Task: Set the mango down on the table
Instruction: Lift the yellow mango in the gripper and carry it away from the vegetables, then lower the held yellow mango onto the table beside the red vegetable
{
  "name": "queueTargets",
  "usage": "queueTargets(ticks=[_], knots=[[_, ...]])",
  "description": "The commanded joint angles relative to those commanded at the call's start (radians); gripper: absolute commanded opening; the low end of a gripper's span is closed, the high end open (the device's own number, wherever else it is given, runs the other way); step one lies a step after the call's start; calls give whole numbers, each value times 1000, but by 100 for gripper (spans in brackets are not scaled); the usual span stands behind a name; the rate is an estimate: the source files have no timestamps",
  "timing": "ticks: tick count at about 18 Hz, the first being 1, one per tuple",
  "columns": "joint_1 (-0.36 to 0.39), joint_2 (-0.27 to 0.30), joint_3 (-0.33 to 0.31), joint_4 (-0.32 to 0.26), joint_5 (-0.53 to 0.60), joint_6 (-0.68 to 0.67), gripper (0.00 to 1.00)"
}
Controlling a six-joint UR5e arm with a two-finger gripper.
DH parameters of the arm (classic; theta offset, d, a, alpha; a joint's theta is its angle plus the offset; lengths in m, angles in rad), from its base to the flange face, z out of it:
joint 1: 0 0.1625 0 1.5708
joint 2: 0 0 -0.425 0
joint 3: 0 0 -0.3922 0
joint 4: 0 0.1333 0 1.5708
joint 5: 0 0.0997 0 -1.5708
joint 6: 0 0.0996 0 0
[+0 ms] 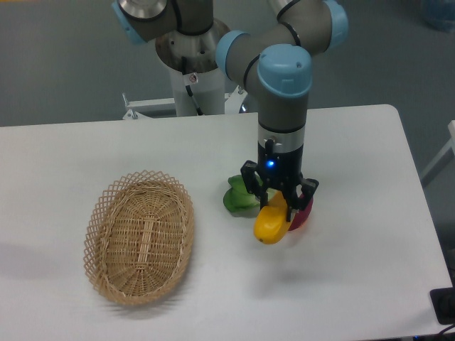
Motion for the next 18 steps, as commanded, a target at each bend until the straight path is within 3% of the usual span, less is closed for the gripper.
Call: queueTargets(ticks=[9,14,18], knots=[[227,-9,-71,0,-25,437,41],[282,-9,-170,11,-15,566,41],[302,-6,-230,15,-14,573,41]])
